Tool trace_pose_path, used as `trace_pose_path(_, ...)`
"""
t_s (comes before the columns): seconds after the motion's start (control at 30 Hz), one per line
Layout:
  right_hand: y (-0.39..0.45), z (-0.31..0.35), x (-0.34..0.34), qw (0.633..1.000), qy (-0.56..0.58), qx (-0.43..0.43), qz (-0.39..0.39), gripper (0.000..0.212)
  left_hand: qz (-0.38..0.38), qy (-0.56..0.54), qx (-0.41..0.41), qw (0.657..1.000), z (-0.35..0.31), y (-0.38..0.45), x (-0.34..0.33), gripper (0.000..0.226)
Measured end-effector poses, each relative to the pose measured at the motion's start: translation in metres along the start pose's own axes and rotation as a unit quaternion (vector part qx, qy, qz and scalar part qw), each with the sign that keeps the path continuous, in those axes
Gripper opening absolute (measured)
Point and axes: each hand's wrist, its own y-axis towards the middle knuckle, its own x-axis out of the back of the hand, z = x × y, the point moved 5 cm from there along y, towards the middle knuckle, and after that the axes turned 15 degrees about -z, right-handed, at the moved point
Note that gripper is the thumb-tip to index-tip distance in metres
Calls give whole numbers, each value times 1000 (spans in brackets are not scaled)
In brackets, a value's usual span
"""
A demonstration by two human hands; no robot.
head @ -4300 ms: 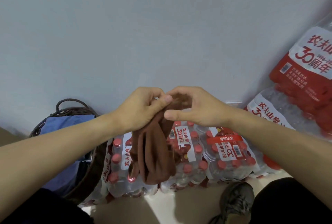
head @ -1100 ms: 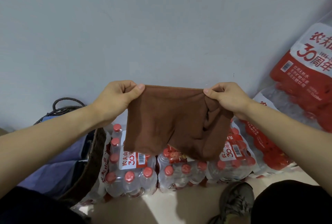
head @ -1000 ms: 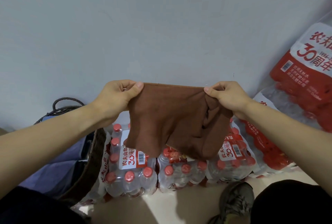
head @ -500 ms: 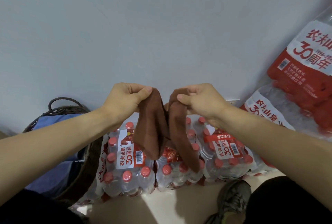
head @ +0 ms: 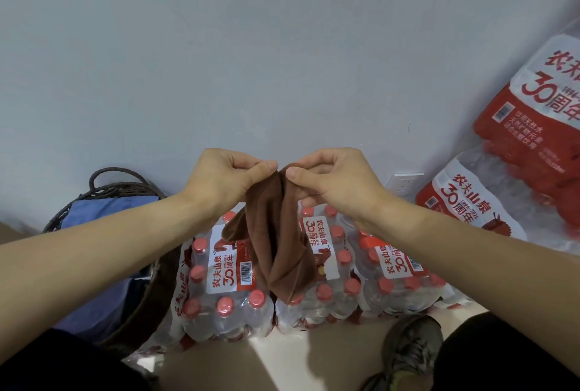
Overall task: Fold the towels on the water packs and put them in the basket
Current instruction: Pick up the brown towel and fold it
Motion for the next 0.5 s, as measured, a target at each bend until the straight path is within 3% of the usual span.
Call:
trace_pose_path(0.2,-5,-1,-10,999,41,-7,14,12,79,-34,-4,996,-8,-12,-11,25)
trace_pose_path(0.37,-7,-3,-14,992,94,-47,76,39,102,-28,-54,993,-8,-13,-10,55)
trace_pose_path(0.5,-10,-4,-17,985,112,-58,122,47,77,-18,-82,993,-3,-9,-7,32)
